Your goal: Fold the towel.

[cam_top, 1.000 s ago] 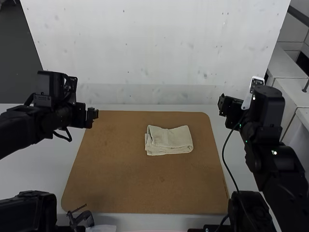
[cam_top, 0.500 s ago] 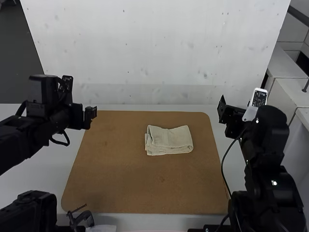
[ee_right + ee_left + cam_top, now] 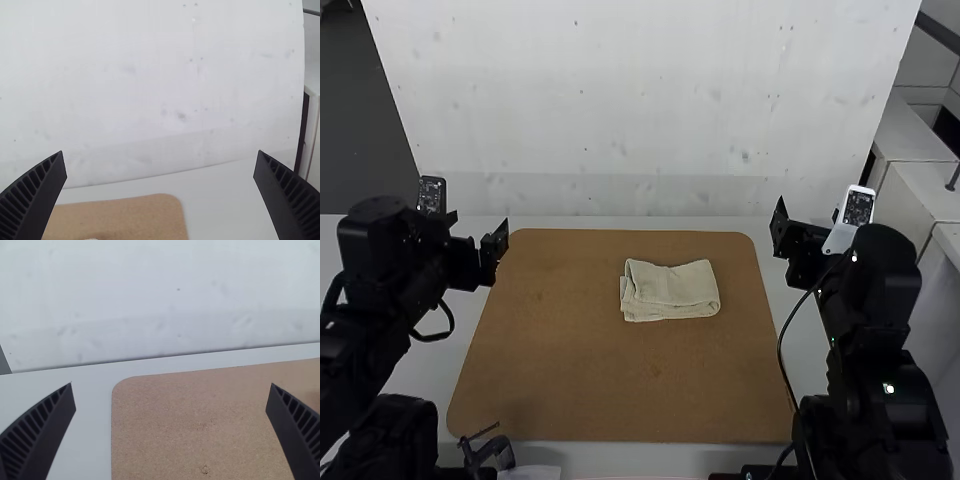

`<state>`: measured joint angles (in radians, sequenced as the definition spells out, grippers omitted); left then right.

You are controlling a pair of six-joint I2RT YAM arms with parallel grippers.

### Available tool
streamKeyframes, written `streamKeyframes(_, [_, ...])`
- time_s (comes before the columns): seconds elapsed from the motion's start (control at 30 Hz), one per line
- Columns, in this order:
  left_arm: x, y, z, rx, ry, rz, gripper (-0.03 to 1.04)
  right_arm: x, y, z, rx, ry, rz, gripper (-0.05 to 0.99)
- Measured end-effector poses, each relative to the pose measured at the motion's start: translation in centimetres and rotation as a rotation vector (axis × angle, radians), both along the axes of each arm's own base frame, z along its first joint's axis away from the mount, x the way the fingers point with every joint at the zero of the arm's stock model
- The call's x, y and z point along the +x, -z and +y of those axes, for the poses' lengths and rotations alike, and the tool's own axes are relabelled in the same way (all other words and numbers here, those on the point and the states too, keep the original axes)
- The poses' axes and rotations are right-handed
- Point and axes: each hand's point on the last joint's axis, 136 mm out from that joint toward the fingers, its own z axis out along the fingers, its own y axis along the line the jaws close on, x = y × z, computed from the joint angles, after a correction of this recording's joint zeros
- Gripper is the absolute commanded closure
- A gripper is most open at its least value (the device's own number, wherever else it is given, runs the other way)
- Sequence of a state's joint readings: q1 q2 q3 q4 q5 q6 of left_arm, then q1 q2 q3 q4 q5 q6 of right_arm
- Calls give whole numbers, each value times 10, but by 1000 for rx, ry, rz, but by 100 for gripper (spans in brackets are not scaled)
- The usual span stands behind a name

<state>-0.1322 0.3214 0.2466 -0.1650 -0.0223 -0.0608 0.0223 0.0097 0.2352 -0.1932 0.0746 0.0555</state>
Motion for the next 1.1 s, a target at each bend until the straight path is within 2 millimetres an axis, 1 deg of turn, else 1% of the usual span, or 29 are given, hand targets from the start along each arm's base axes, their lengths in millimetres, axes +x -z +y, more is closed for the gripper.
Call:
streamKeyframes(0.07, [-3, -6, 2, -2, -10, -31, 3, 0, 0, 0, 0, 0, -2, -3])
streamKeyframes(0.17, [-9, -21, 8, -29, -44, -99, 4, 0, -3, 0, 0, 0, -13, -3])
streamKeyframes(0.3, [-14, -30, 14, -70, -80, -138, 4, 0, -4, 0, 0, 0, -17, -3])
streamKeyframes(0.43, [-15, -31, 21, -84, -118, -142, 3, 1, -2, 0, 0, 0, -14, -3])
streamKeyframes(0.5, [-15, -30, 27, -83, -150, -137, 3, 1, -3, 0, 0, 0, -19, -3])
streamKeyframes(0.63, [-17, -15, 42, -73, -214, -77, 3, 1, -3, 0, 0, 0, -19, -3])
streamKeyframes(0.7, [-18, -13, 45, -72, -232, -70, 5, 1, -4, 0, 0, 0, -21, -3])
streamKeyframes(0.77, [-21, -18, 50, -76, -250, -100, 5, 1, -3, 0, 0, 0, -22, -3])
streamKeyframes(0.87, [-28, -35, 58, -84, -281, -177, 4, 4, 7, 0, -1, 0, -6, -3])
streamKeyframes(0.97, [-29, -32, 59, -61, -282, -169, 4, 6, 13, 0, -2, 0, 1, -3])
streamKeyframes(1.1, [-27, -32, 57, 5, -263, -177, 3, 8, 13, 1, -4, -5, -14, -3])
